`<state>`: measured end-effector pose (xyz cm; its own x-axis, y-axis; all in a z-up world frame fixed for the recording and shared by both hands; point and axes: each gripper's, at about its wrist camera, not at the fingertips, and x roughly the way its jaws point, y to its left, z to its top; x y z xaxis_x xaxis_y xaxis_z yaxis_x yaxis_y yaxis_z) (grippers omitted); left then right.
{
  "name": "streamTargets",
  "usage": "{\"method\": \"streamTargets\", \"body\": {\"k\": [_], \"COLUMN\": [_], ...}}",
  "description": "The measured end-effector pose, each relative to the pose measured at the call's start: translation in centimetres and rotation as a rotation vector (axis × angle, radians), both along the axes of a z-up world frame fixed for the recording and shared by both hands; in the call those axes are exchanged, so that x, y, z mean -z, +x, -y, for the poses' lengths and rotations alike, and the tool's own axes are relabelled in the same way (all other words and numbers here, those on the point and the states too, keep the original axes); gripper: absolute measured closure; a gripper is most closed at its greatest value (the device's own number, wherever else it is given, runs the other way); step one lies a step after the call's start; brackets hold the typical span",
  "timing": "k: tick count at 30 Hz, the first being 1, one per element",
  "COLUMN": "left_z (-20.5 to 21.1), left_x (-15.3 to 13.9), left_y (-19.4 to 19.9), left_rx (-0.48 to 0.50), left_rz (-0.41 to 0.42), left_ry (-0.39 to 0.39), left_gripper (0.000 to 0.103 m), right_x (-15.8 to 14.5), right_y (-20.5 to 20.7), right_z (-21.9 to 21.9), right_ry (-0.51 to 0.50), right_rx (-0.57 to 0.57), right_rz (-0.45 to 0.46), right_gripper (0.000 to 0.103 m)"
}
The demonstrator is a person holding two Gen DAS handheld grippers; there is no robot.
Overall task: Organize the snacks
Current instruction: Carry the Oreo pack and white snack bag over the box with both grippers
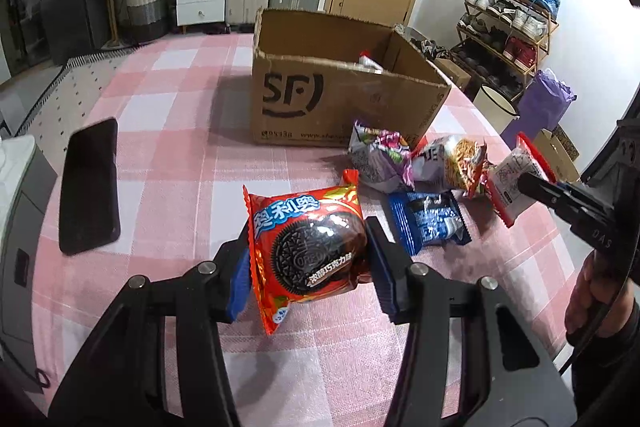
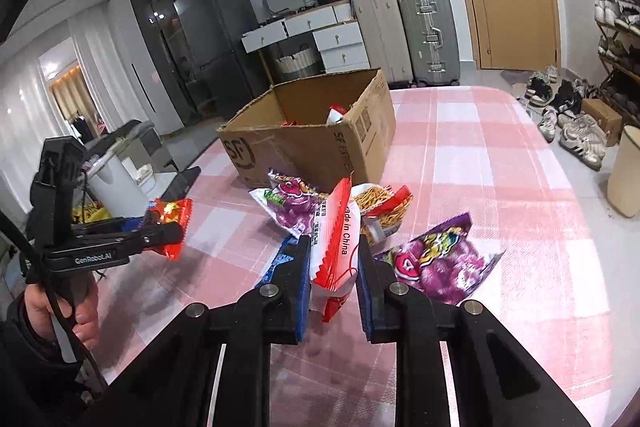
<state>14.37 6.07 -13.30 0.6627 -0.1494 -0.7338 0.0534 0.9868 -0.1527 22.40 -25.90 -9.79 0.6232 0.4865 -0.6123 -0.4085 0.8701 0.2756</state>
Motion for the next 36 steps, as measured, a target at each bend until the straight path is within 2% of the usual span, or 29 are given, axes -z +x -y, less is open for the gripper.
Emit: {"method": "streamTargets", "body": {"k": [5, 13, 19, 27, 30, 36], "left_z": [-0.1, -0.4, 0.0, 0.4, 0.2, 0.6], "left_x": [-1.9, -5.9, -9.5, -13.5, -14.6, -16.0], "left_y": [0.4, 2.2, 3.5, 7.5, 9.5, 13.9], "left_rx": [0.011, 0.029, 0.053, 0.062, 0.068, 0.073], "left_rz": [0.033, 0.079, 0.142, 0.185, 0.176, 0.173], "left_ry": [0.009, 0.003, 0.042, 0.056, 0.049, 0.083], "left_gripper": [0.055, 0.056, 0.055, 0.055, 0.055, 0.055], "right_x": [-2.0, -7.3, -11.6, -15.4, -16.4, -17.2], "right_y": [0.5, 2.4, 4.1, 8.0, 9.7, 13.7], "right_z": [-0.1, -0.8, -2.8, -5.0, -5.6, -6.9], "right_ry": [0.017, 0.087, 0.072, 0.075, 0.084, 0.110], "right_rx": [-0.016, -0.062, -0.104, -0.125, -0.136, -0.136], "right_rz": [0.032, 0.092, 0.156, 0.195, 0.226, 0.213], "right_gripper": [0.084, 0.084, 0.084, 0.084, 0.084, 0.084]}}
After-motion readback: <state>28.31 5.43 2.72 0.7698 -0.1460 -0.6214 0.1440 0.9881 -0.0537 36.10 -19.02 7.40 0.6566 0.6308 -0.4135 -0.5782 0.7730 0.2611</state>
